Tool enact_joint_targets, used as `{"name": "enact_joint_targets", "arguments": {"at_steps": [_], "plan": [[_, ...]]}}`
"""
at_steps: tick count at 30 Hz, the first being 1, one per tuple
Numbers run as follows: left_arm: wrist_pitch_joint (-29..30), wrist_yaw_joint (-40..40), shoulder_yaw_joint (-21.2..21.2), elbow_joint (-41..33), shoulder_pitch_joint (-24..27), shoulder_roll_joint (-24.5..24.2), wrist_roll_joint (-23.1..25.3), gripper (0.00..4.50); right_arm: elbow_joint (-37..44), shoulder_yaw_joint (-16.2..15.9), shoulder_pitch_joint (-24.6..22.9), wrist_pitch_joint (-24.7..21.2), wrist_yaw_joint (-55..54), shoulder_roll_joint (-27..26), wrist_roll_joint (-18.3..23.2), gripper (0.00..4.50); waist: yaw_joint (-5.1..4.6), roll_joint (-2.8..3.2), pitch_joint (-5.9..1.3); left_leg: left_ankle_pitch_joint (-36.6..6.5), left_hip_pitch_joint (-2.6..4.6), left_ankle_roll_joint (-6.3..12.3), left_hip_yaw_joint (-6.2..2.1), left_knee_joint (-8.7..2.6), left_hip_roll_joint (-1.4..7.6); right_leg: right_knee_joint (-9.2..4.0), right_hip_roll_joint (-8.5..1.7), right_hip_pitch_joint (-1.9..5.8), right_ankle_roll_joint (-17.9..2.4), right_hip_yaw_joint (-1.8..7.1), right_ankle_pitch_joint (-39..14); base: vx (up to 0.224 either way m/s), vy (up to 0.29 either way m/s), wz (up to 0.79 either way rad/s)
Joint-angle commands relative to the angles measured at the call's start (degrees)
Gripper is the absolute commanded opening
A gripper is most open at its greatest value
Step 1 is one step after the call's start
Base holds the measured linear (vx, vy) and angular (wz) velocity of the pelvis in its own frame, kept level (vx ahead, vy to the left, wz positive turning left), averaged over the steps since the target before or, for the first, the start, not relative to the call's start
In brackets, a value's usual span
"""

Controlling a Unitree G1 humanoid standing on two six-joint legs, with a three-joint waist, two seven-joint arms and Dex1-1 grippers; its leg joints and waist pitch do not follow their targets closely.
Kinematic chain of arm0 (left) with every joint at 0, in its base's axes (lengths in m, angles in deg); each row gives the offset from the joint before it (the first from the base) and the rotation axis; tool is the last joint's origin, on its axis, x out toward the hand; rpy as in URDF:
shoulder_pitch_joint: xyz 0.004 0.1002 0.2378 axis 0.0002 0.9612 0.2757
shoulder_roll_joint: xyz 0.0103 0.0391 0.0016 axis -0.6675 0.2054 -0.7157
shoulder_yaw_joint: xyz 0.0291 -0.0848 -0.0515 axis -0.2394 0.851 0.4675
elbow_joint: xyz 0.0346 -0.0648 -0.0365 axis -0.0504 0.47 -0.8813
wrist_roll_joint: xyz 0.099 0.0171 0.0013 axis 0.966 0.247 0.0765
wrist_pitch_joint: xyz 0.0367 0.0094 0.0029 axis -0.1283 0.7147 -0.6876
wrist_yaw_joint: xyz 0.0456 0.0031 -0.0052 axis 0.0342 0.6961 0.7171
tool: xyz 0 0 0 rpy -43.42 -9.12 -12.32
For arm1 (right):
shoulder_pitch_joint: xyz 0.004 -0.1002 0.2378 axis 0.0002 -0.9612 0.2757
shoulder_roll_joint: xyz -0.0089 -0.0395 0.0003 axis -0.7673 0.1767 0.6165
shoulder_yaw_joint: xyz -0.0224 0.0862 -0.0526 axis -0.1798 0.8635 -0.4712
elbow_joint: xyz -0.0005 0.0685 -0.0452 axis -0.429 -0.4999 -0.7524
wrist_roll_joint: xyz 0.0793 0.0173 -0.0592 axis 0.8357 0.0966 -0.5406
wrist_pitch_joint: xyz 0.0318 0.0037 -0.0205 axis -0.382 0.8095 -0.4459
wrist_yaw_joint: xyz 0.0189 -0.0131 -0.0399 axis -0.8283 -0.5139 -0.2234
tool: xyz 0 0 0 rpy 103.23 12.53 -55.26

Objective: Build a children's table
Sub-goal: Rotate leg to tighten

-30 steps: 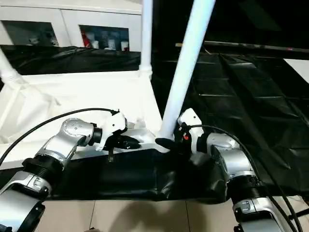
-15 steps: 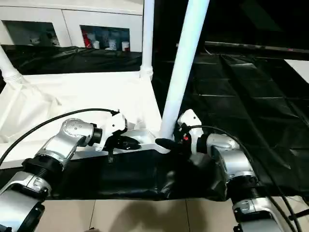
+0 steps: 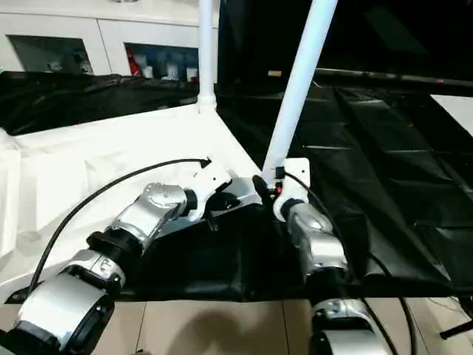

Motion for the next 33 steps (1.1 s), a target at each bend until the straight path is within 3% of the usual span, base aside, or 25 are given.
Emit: {"name": "enact_joint_targets", "arguments": {"at_steps": [1, 7, 8, 10, 11, 14, 16, 17, 19, 23, 28, 29, 33], "plan": [[-0.9, 0.77, -1.0, 2.22, -0.42, 1.12, 1.3, 0.0, -2.47, -3.03, -0.46, -0.8, 1.21, -2.15, -1.02, 3.02, -0.36, 0.04, -2.84, -12.92, -0.07, 1.05, -0.01, -4.0, 0.76, -5.08, -2.43, 2.48, -9.25, 2.23, -13.89, 0.0, 0.0, 0.0], [-1.82, -1.75, -1.87, 1.97, 0.19, -0.66, 1.49, 0.0, -1.71, -5.55, 0.21, 0.51, 2.95, 0.85, -4.08, 3.7, -0.44, 0.07, -2.77, -14.02, -0.14, 0.92, -0.06, -4.12, 0.79, -5.28, -2.56, 2.45, -8.65, 2.23, -16.31, 0.0, 0.0, 0.0], [-2.3, -4.39, -2.58, 1.01, 0.89, -2.19, 1.73, 0.0, -0.56, -5.38, 0.3, -0.21, 6.79, 2.72, -2.95, 3.7, -0.32, -0.38, -2.84, -13.73, -0.17, 1.39, -0.13, -4.09, 0.76, -5.28, -2.61, 2.7, -8.31, 2.16, -16.63, 0.0, 0.0, 0.0], [-4.18, -10.76, -4.0, -0.84, 2.26, -5.12, 1.88, 0.0, 2.91, -7.37, -0.69, -1.28, 16.71, 7.2, -2.13, 3.7, -0.51, -0.28, -2.9, -12.72, -0.6, 2.54, -0.2, -4.06, 0.86, -5.09, -2.66, 2.94, -8.67, 2.16, -14.85, 0.0, 0.0, 0.0], [-4.26, -11.32, -4.06, -0.99, 2.37, -5.36, 1.84, 0.0, 3.24, -7.63, -0.84, -1.2, 17.55, 7.66, -2.19, 3.7, -0.59, -0.33, -2.91, -12.14, -0.69, 2.9, -0.17, -3.98, 0.89, -5.0, -2.62, 3.01, -9.0, 2.15, -13.78, 0.0, 0.0, 0.0], [-5.88, -18.02, -4.65, -3.11, 3.81, -7.92, 0.72, 0.0, 6.3, -9.12, -2.41, -0.11, 25.66, 12.01, -1.81, 3.7, -0.64, -0.32, -3.29, -6.37, -0.76, 5.19, 0.04, -3.25, 0.95, -3.63, -2.54, 3.24, -12.73, 2.24, -1.97, 0.0, 0.0, 0.0], [-6.06, -20.9, -4.84, -4.54, 4.56, -8.83, -0.2, 0.0, 6.43, -9.1, -2.6, 1.94, 26.9, 13.08, -1.84, 3.7, -0.67, -0.15, -3.31, -5.58, -0.65, 5.83, 0.12, -3.17, 1.0, -3.36, -2.63, 3.24, -14.36, 2.18, 0.34, 0.0, 0.0, 0.0], [-5.52, -24.8, -5.19, -6.97, 5.73, -10.31, -1.63, 0.0, 6.9, -9.41, -3.06, 3.83, 30.01, 14.94, -1.47, 3.7, -0.7, -0.18, -3.34, -5.53, -0.54, 5.93, 0.2, -3.11, 0.99, -3.29, -2.59, 3.19, -14.81, 2.2, 0.75, 0.0, 0.0, 0.0], [-4.63, -26.82, -5.11, -8.33, 6.36, -11.03, -2.69, 0.0, 7.6, -9.41, -3.48, 3.44, 33.55, 16.03, -0.11, 3.7, -0.63, 0.0, -3.32, -6.12, -0.28, 6.67, 0.24, -3.08, 1.24, -3.09, -2.64, 3.12, -16.38, 2.23, 2.01, 0.0, 0.0, 0.0], [-4.31, -28.76, -5.36, -9.51, 7.09, -11.85, -2.81, 0.0, 8.09, -9.94, -3.83, 2.57, 37.1, 17.29, 0.54, 3.7, -0.43, -0.11, -3.08, -8.28, -0.2, 6.26, 0.33, -3.2, 1.3, -3.37, -2.61, 3.14, -16.25, 2.23, -1.3, 0.0, 0.0, 0.0], [-3.45, -30.11, -5.38, -10.92, 7.98, -12.22, -3.14, 0.0, 7.51, -9.4, -3.78, 3.15, 39.49, 16.82, 1.75, 3.25, -0.14, -0.36, -3.09, -8.49, -0.14, 5.13, 0.32, -3.27, 1.35, -3.48, -2.69, 3.07, -15.31, 2.27, -3.76, 0.0, 0.0, 0.0], [-3.27, -30.13, -5.37, -11.28, 8.13, -12.22, -3.24, 0.0, 7.28, -9.18, -3.6, 3.13, 40.04, 16.58, 2.42, 3.11, -0.07, -0.16, -3.09, -8.12, -0.17, 5.06, 0.29, -3.28, 1.32, -3.44, -2.69, 3.08, -15.24, 2.27, -3.57, 0.0, 0.0, 0.0], [-2.64, -30.18, -5.32, -12.24, 8.41, -12.38, -3.51, 0.0, 6.56, -9.27, -3.43, 2.85, 41.81, 16.28, 3.49, 2.81, -0.01, -0.39, -3.21, -6.57, -0.27, 5.74, 0.32, -3.12, 1.25, -3.19, -2.6, 3.15, -15.53, 2.24, -1.53, 0.0, 0.0, 0.0]]}}
